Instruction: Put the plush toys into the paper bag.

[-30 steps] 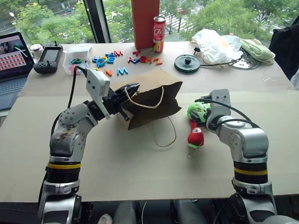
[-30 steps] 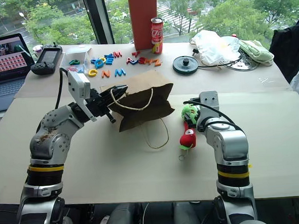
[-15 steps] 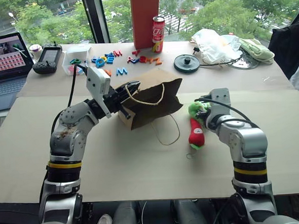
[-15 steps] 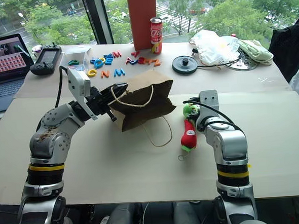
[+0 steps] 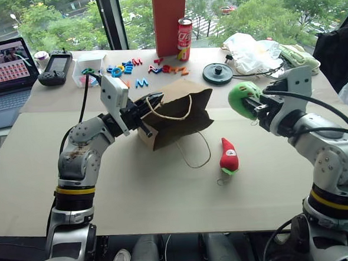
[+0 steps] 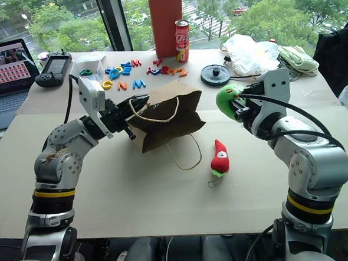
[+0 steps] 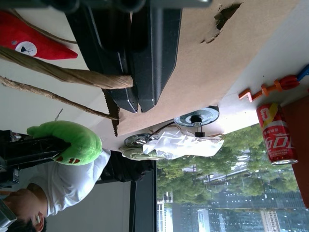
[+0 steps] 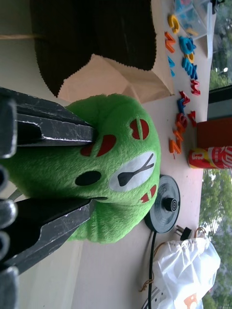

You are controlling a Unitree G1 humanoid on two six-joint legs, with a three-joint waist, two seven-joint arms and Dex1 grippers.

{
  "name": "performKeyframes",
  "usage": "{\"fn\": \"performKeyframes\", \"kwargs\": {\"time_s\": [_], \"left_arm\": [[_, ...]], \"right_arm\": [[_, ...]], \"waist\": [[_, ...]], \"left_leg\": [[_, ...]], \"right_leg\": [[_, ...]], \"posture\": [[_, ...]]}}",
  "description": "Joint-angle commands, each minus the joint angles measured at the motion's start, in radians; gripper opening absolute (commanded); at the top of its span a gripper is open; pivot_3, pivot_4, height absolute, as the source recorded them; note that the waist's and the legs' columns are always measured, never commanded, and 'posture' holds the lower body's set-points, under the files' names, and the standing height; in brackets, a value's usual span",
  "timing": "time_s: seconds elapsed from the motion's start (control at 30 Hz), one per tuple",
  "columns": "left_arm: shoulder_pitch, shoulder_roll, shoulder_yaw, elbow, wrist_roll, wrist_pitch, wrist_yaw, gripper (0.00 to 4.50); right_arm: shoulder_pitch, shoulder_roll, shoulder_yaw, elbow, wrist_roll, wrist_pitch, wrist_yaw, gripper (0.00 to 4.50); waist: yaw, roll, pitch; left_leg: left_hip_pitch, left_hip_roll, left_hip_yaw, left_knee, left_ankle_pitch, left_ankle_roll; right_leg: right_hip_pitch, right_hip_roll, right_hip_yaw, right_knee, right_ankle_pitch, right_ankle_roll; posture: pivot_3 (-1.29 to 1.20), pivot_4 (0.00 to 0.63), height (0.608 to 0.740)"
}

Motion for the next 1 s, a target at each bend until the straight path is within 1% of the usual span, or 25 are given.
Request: {"fn": "performKeyframes", "kwargs": {"time_s": [0.03,0.13,0.27,0.37,0.47,0.57,0.63,0.7,0.77,0.83,0.93,1.0], "left_arm": [[-0.027,-0.002,0.014,-0.009,-0.012,-0.004,-0.006,0.00],[-0.025,-0.002,0.013,-0.010,-0.012,-0.003,-0.009,0.00],[-0.025,-0.003,0.013,-0.011,-0.013,-0.002,-0.010,0.00],[-0.024,-0.003,0.011,-0.011,-0.013,-0.002,-0.013,0.00],[-0.023,-0.005,0.008,-0.015,-0.014,0.001,-0.015,0.00],[-0.023,-0.007,0.005,-0.018,-0.014,0.002,-0.018,0.00],[-0.024,-0.010,0.000,-0.019,-0.015,0.004,-0.023,0.00],[-0.025,-0.012,-0.002,-0.020,-0.014,0.004,-0.025,0.00],[-0.026,-0.013,-0.004,-0.021,-0.014,0.005,-0.030,0.00],[-0.028,-0.012,-0.007,-0.021,-0.013,0.005,-0.037,0.00],[-0.028,-0.011,-0.009,-0.022,-0.011,0.005,-0.042,0.00],[-0.027,-0.012,-0.010,-0.023,-0.008,0.004,-0.043,0.00]], "right_arm": [[0.003,-0.048,0.009,-0.122,0.129,0.078,0.081,1.45],[0.015,-0.058,0.062,-0.166,0.178,0.105,0.094,1.45],[-0.014,-0.029,0.161,-0.172,0.187,0.106,0.065,1.45],[-0.070,0.015,0.252,-0.097,0.132,0.087,-0.001,1.45],[-0.145,0.057,0.332,0.028,0.042,0.051,-0.078,1.45],[-0.198,0.090,0.382,0.117,-0.011,0.012,-0.113,1.45],[-0.273,0.166,0.393,0.246,-0.071,-0.043,-0.175,1.45],[-0.311,0.200,0.419,0.323,-0.116,-0.077,-0.199,1.45],[-0.348,0.256,0.424,0.419,-0.160,-0.134,-0.237,1.45],[-0.384,0.320,0.404,0.517,-0.208,-0.195,-0.304,1.45],[-0.395,0.377,0.358,0.554,-0.228,-0.231,-0.350,1.45],[-0.390,0.397,0.339,0.566,-0.241,-0.243,-0.369,1.99]], "waist": [[0.001,0.000,0.000],[0.002,0.000,0.000],[0.000,0.000,0.000],[-0.002,0.000,0.000],[0.000,0.000,0.000],[0.003,0.000,0.000],[0.002,0.000,0.000],[0.000,0.000,0.000],[-0.001,0.000,0.000],[0.000,0.000,0.000],[-0.001,0.000,0.000],[0.002,0.000,0.000]], "left_leg": [[0.000,0.000,0.000,0.000,0.000,0.000],[0.000,0.000,-0.001,0.000,0.000,0.000],[0.000,0.000,-0.001,0.000,0.000,0.000],[0.000,0.000,-0.001,0.000,0.000,0.000],[0.000,0.000,0.000,0.000,0.000,0.000],[0.000,-0.001,0.000,0.001,0.000,0.000],[-0.001,-0.001,0.000,0.000,0.000,0.000],[-0.002,-0.001,0.000,0.000,0.000,0.000],[-0.002,-0.001,0.000,0.000,0.000,0.000],[-0.002,0.000,0.001,0.000,0.000,0.000],[-0.003,0.000,0.001,0.000,0.000,0.000],[-0.004,0.000,0.001,0.000,0.000,0.000]], "right_leg": [[0.000,0.000,0.000,0.000,0.000,0.000],[0.000,-0.001,0.000,0.000,0.000,0.000],[0.000,-0.001,0.000,0.000,0.000,0.000],[0.000,0.000,0.000,0.000,0.000,0.000],[0.000,0.000,0.000,0.000,0.000,0.000],[0.000,0.000,0.000,0.000,0.000,0.000],[0.000,0.000,-0.001,0.000,0.000,0.000],[-0.002,0.000,0.000,0.000,0.000,0.000],[-0.003,0.000,-0.001,0.001,0.000,0.000],[-0.003,0.000,-0.001,0.001,0.000,0.000],[-0.005,0.000,-0.001,0.002,0.000,0.000],[-0.005,-0.001,-0.001,0.003,0.000,0.000]], "posture": [[0.00,0.150,0.739],[0.00,0.150,0.739],[0.00,0.150,0.739],[0.00,0.150,0.739],[0.00,0.150,0.739],[0.00,0.150,0.739],[0.00,0.150,0.739],[0.00,0.150,0.739],[0.00,0.150,0.739],[0.00,0.150,0.739],[0.00,0.150,0.739],[0.00,0.150,0.739]]}}
